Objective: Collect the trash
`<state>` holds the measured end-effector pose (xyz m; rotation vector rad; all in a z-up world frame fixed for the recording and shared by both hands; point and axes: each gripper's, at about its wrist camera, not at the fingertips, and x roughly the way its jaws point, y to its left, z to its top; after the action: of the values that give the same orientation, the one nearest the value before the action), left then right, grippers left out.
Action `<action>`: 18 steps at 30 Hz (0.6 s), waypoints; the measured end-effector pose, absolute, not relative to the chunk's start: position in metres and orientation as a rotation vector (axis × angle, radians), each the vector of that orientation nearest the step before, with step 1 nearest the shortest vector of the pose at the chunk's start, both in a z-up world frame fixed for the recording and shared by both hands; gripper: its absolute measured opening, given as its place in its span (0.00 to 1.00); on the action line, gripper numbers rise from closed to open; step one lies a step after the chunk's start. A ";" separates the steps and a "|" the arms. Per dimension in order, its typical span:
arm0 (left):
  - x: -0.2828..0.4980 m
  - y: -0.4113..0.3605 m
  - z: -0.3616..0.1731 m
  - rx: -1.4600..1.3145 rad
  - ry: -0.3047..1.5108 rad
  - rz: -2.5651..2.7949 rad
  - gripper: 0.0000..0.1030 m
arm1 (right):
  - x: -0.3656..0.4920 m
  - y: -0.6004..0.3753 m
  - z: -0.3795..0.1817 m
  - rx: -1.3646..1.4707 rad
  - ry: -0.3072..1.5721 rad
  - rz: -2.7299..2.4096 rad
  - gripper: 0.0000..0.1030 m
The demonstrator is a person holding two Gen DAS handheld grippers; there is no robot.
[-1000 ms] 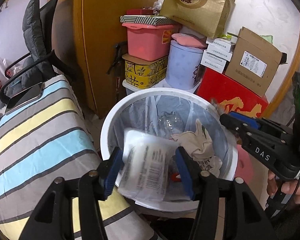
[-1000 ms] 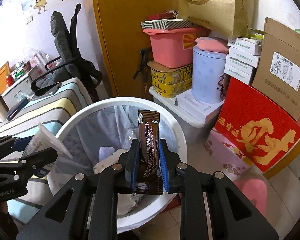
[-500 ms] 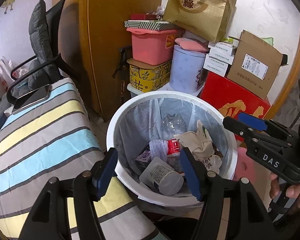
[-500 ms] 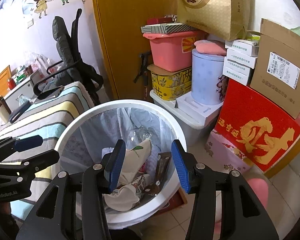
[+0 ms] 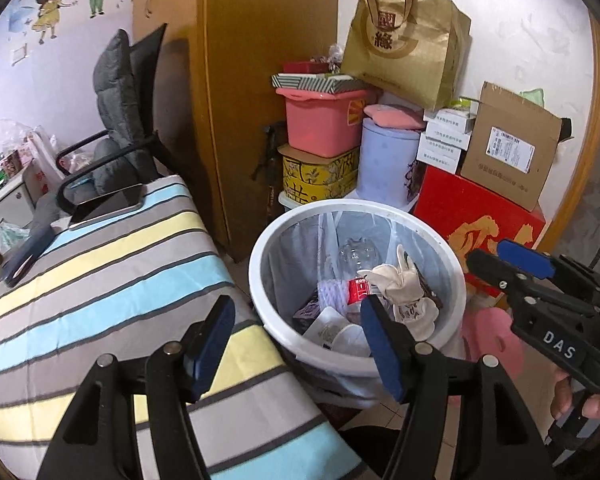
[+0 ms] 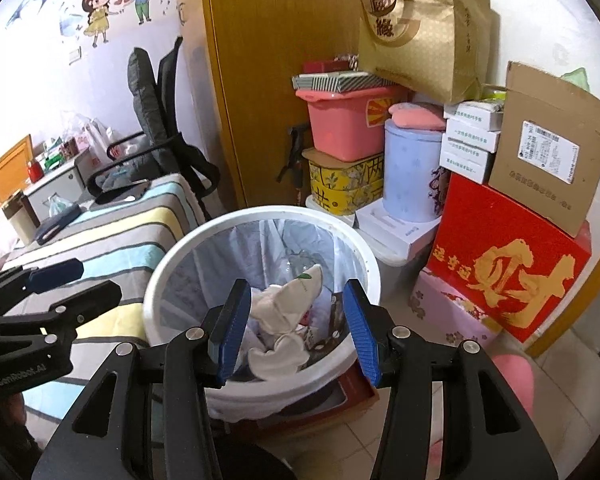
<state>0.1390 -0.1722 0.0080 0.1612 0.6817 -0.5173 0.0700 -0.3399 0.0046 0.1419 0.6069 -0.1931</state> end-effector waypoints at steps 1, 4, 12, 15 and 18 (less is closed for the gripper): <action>0.135 -0.169 0.009 0.158 0.676 -0.508 0.65 | 0.065 -0.337 0.006 0.139 0.594 -0.199 0.49; 0.122 -0.162 0.009 0.150 0.662 -0.494 0.65 | 0.054 -0.329 0.008 0.140 0.576 -0.209 0.51; 0.097 -0.144 0.008 0.112 0.639 -0.461 0.66 | 0.032 -0.306 0.010 0.122 0.540 -0.220 0.53; 0.089 -0.142 0.007 0.155 0.626 -0.400 0.66 | 0.025 -0.302 0.009 0.125 0.533 -0.228 0.54; 0.082 -0.137 0.005 0.144 0.609 -0.399 0.66 | 0.022 -0.297 0.005 0.121 0.528 -0.234 0.54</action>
<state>0.0824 -0.1370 0.0055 0.1436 0.6094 -0.3986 0.0216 -0.2967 0.0051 0.1210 0.5283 -0.2342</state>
